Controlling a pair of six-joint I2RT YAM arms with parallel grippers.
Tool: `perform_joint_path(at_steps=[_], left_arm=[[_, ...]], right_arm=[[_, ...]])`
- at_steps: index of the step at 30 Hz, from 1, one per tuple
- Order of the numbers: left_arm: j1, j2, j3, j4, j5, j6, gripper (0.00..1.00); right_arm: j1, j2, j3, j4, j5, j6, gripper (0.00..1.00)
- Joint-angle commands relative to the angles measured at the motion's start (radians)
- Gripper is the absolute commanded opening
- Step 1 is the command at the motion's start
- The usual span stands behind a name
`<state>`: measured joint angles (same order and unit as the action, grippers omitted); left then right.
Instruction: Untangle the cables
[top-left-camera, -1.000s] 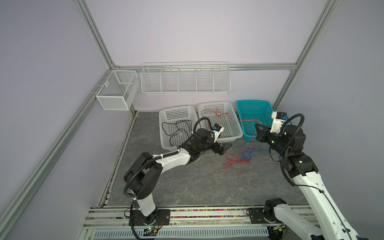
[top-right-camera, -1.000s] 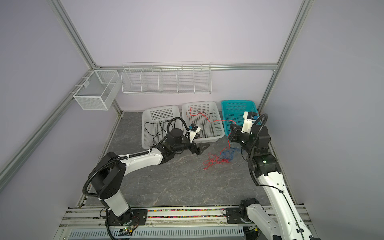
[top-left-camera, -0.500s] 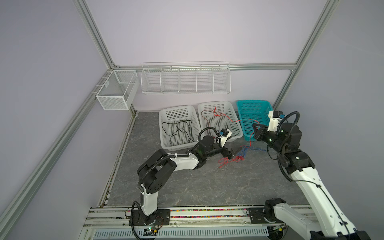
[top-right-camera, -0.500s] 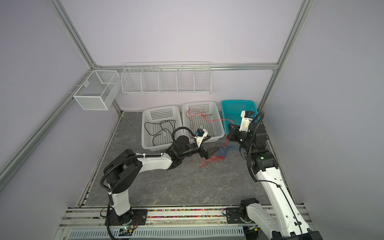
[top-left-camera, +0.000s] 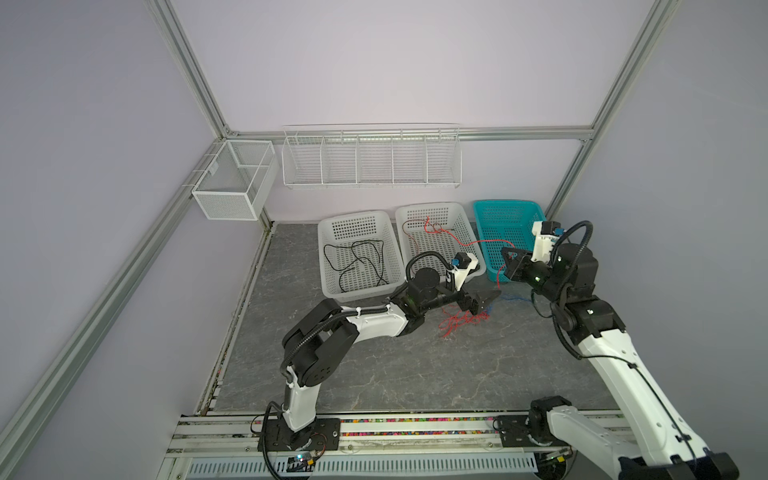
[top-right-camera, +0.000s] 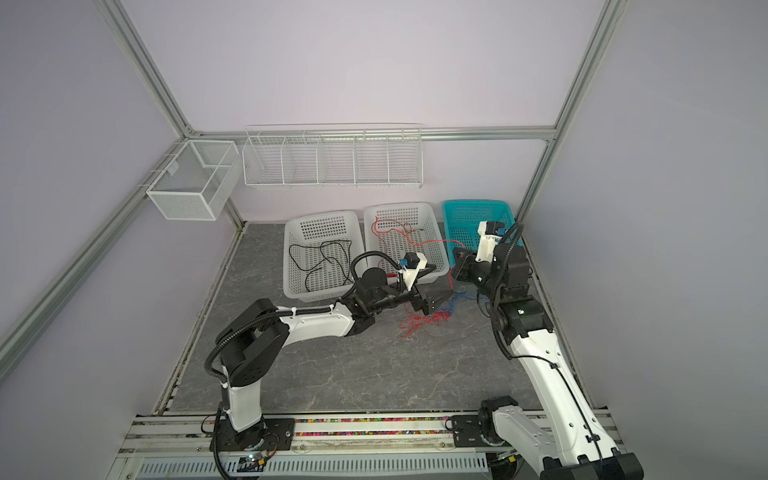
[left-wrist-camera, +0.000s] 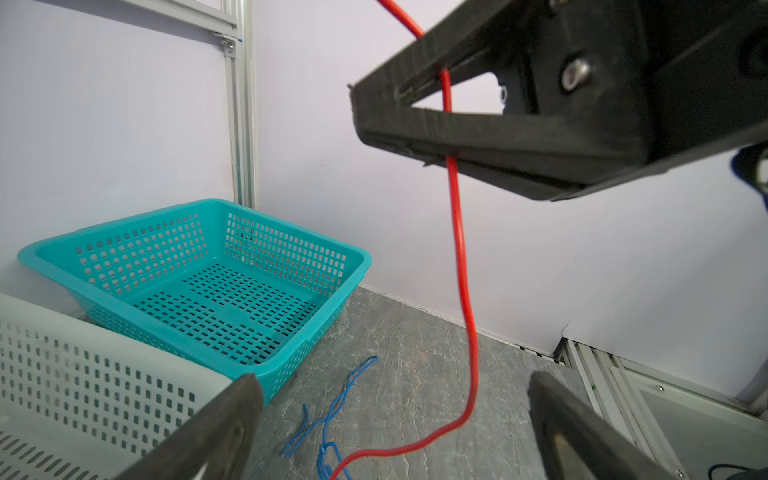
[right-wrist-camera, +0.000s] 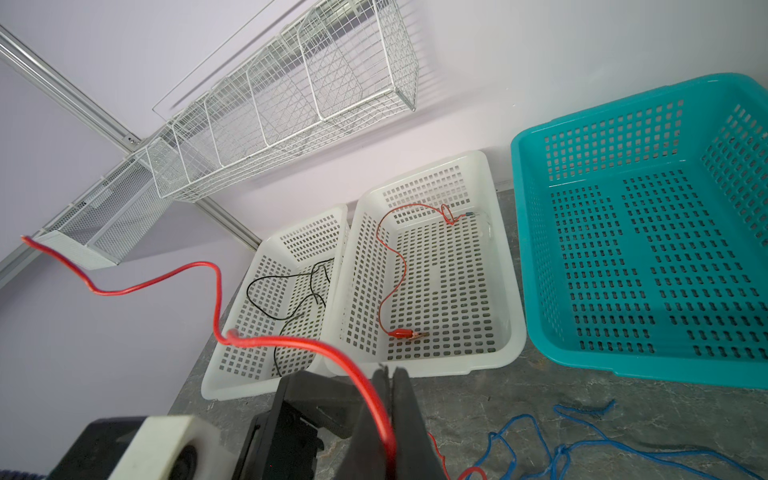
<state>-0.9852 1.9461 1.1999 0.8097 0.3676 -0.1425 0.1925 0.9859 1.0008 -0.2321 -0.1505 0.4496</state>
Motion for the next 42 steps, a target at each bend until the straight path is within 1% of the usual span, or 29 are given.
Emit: perform_joint_path(at_steps=[1,3,5,6,8,9,10,13,14,18,21,27,29,35,38,40,42], left_arm=[[-0.012,0.031,0.043,-0.004,0.026,-0.009,1.00],[-0.015,0.041,0.057,-0.007,0.030,-0.018,0.98],[-0.017,0.051,0.072,-0.016,0.024,-0.027,0.92],[-0.017,0.056,0.080,-0.022,0.023,-0.031,0.86],[-0.017,0.063,0.091,-0.020,0.018,-0.038,0.69],[-0.017,0.066,0.094,-0.017,0.013,-0.043,0.57],[-0.017,0.067,0.096,-0.012,0.011,-0.046,0.42],[-0.017,0.064,0.098,-0.007,0.007,-0.056,0.09],[-0.017,0.061,0.096,-0.007,0.004,-0.057,0.01],[-0.017,0.039,0.084,-0.025,0.001,-0.047,0.00],[-0.017,0.011,0.074,-0.058,0.003,-0.042,0.00],[-0.005,-0.069,0.049,-0.163,0.001,-0.044,0.00],[0.007,-0.095,0.044,-0.200,0.000,-0.050,0.00],[0.026,-0.165,0.025,-0.301,-0.062,-0.018,0.00],[0.031,-0.190,0.024,-0.343,-0.087,0.004,0.00],[0.042,-0.201,0.024,-0.357,-0.093,-0.007,0.00],[0.059,-0.211,0.021,-0.357,-0.094,-0.037,0.00]], right_arm=[[0.007,0.006,0.016,0.048,-0.013,0.009,0.06],[0.007,0.008,0.015,0.052,-0.017,0.011,0.06],[0.007,0.011,0.013,0.055,-0.024,0.012,0.06],[0.007,0.011,0.012,0.057,-0.028,0.014,0.06],[0.007,0.010,0.009,0.060,-0.034,0.015,0.06],[0.007,0.010,0.007,0.060,-0.034,0.016,0.06],[0.007,0.008,0.005,0.060,-0.033,0.014,0.06],[0.007,0.005,-0.003,0.056,-0.019,0.008,0.06],[0.007,0.005,-0.006,0.054,-0.014,0.007,0.07],[0.007,0.009,-0.022,0.040,0.008,-0.009,0.08],[0.007,0.008,-0.036,0.017,0.053,-0.033,0.15],[0.000,0.000,-0.081,-0.056,0.190,-0.089,0.37],[-0.004,-0.007,-0.096,-0.072,0.211,-0.097,0.45],[-0.011,-0.052,-0.136,-0.103,0.255,-0.113,0.64],[-0.015,-0.073,-0.149,-0.127,0.290,-0.118,0.78],[-0.016,-0.086,-0.153,-0.146,0.309,-0.117,0.84],[-0.018,-0.098,-0.171,-0.155,0.310,-0.121,0.85]])
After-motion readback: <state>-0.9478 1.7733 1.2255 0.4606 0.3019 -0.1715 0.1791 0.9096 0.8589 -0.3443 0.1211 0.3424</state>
